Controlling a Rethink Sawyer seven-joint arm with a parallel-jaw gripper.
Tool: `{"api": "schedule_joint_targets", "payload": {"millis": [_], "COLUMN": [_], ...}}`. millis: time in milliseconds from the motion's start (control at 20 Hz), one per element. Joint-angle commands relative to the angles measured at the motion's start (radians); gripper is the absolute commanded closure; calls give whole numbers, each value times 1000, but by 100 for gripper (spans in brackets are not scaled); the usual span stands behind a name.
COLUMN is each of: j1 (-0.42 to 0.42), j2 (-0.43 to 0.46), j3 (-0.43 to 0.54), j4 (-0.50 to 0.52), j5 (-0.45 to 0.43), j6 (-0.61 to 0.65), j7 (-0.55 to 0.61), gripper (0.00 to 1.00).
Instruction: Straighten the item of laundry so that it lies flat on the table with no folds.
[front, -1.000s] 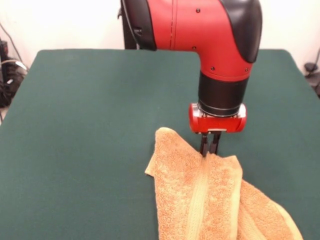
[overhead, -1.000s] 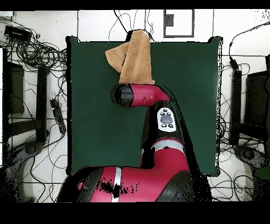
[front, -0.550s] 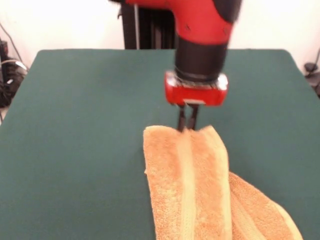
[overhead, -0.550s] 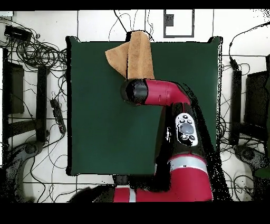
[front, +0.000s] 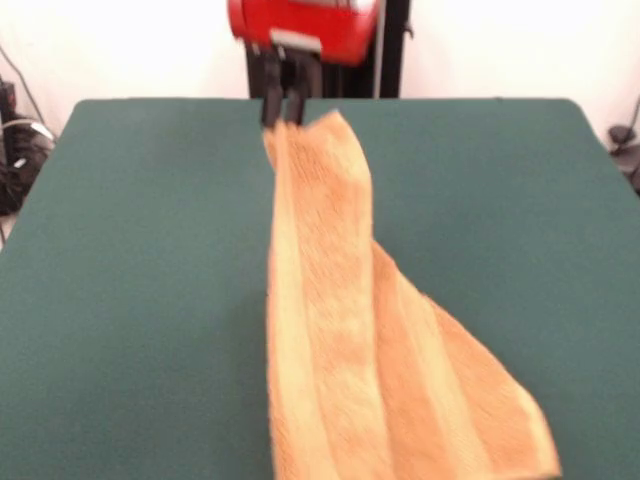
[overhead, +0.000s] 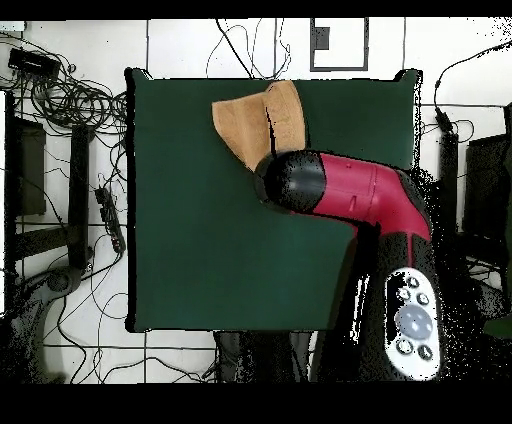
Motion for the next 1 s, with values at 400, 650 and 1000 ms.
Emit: {"api": "schedule_joint_targets", "payload": {"millis": [400,650,1000], "j1": [89,84,171], "j2": [-175,-149,-172], "j3": [-78,-78,-113], "j4": [392,404,416], "j5": [51,55,67], "j6": [65,12,36], "j7": [223,224,302], "gripper": [100,100,100]}}
